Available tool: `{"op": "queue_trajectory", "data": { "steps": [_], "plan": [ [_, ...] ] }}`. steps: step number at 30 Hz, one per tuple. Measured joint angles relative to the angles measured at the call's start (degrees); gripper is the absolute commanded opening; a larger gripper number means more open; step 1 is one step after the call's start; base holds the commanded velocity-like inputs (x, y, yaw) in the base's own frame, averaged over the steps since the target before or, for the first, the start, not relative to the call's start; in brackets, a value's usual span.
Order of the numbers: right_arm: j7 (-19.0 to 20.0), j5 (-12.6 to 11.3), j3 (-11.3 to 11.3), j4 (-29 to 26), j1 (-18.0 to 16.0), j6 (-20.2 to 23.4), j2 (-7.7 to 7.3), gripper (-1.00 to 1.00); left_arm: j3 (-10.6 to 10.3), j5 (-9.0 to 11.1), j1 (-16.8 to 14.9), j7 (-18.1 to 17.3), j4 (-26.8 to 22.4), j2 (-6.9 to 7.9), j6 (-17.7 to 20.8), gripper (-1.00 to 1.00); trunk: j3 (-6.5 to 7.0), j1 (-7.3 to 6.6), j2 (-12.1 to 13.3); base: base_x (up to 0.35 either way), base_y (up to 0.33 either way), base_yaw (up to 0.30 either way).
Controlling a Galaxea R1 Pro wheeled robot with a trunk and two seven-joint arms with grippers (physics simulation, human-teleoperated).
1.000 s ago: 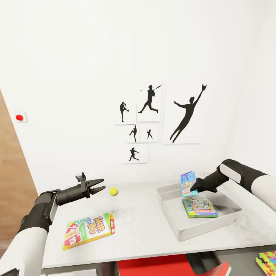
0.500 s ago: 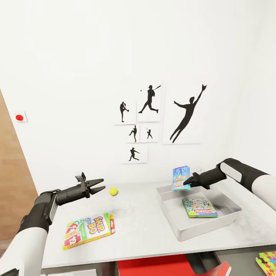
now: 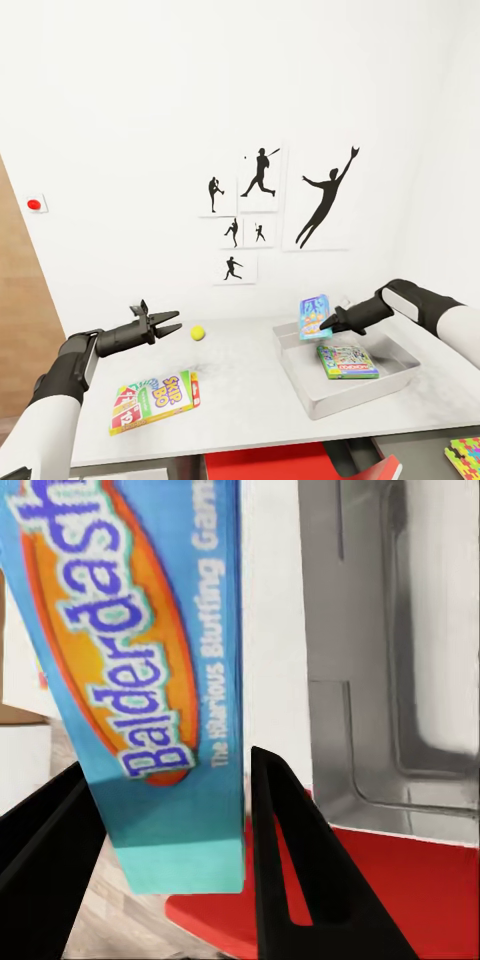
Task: Put all the toys in the child's room - the three board games (two on the bed and one on the table), the two jigsaw puzzles on the table, and the tennis ball on the table - inside the toy box on the table in the child's room.
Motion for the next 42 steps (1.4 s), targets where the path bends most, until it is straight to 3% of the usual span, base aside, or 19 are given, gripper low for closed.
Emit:
{"op": "queue_trajectory", "data": {
  "steps": [4,8,29,34,38,42],
  "plan": [
    [0.2,1.8,2.5,0.0,0.0,0.0,1.18,-1.00,0.0,0.0,0.0,0.0,0.0,0.02,0.0,1.00,0.00,0.00,0.0,0.000,0.000,0.000],
    [0.2,2.8,3.3,0.2,0.0,0.0,2.26,-1.00,0.0,0.0,0.0,0.0,0.0,0.03,0.0,1.00,0.01,0.00,0.0,0.000,0.000,0.000],
    [0.6,3.4,4.0,1.2,1.3,0.0,2.27,-1.00,0.0,0.0,0.0,0.0,0.0,0.03,0.0,1.00,0.01,0.00,0.0,0.000,0.000,0.000],
    [2.3,4.1,8.4,1.5,1.9,0.0,2.86,-1.00,0.0,0.0,0.0,0.0,0.0,0.03,0.0,1.00,0.00,0.00,0.0,0.000,0.000,0.000],
    [6.4,4.4,11.0,1.6,2.1,0.0,2.88,-1.00,0.0,0.0,0.0,0.0,0.0,0.00,0.0,1.00,0.01,0.00,0.0,0.000,0.000,0.000],
    [8.7,7.7,12.0,1.7,2.3,0.0,2.87,-1.00,0.0,0.0,0.0,0.0,0.0,-0.08,0.0,1.00,0.00,0.00,0.0,0.000,0.000,0.000]
  ]
}}
